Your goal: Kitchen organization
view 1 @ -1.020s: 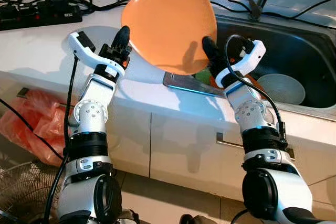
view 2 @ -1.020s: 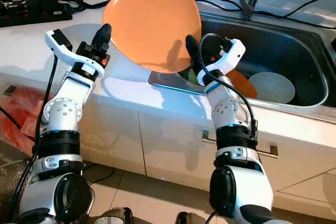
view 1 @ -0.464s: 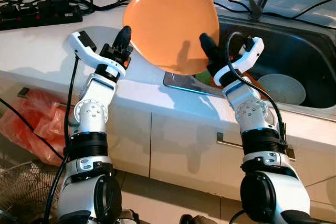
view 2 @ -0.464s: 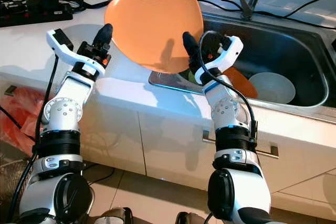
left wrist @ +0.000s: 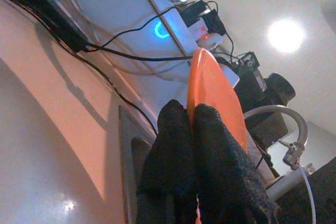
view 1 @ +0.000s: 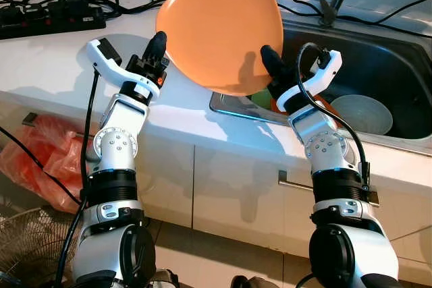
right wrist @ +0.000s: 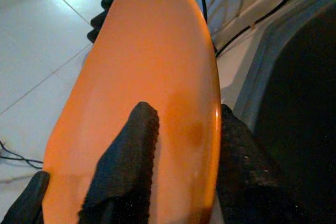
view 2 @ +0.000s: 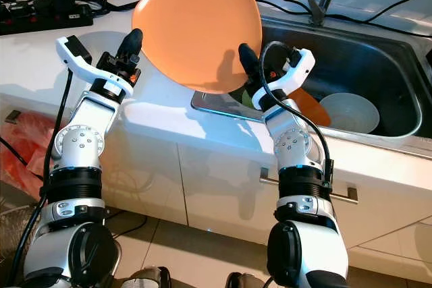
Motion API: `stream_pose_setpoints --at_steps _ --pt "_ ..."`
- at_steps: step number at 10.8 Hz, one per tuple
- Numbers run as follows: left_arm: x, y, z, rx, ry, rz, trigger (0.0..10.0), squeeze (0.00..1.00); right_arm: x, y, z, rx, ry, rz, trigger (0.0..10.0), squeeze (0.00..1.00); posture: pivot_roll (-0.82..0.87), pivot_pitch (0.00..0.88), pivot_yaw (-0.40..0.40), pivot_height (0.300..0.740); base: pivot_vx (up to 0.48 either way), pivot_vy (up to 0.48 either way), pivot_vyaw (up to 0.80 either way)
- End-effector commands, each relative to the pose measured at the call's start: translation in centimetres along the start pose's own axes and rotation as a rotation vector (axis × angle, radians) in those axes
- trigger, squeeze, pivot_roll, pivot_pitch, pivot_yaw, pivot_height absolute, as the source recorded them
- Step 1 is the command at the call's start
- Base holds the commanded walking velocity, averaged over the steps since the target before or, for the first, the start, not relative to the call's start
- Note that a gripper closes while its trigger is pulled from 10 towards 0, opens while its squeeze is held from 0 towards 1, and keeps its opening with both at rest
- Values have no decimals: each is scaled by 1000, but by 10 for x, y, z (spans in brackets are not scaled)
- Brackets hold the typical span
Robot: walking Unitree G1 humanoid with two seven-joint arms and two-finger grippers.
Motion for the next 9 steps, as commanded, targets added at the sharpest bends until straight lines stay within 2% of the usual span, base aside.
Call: stream_pose_setpoints --at_steps 1,4,5,9 --pt "4 -13 -3 -1 12 -53 10000 0 2 13 2 9 0 66 0 0 52 85 -63 740 0 0 0" --pt "3 -13 -17 108 73 -56 10000 0 1 16 0 26 0 86 0 0 53 85 -61 740 0 0 0" --pt "3 -9 -21 107 83 -24 10000 1000 0 16 1 34 -1 88 0 0 53 85 -61 740 0 0 0" --pt "4 -8 -24 112 101 -23 10000 1000 1 18 11 89 -54 88 0 0 53 85 -61 740 0 0 0"
Point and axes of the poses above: a point about 5 cm out from each wrist's last joint towards the gripper, its own x axis pointing out of the wrist towards the gripper, its own z axis along the axis of the wrist's last joint, y = z × x, the point moved 4 cm from there along x, pointing out of the wrist towards the gripper, and after that the axes turned 10 degrees about x, right-handed, at the moved point
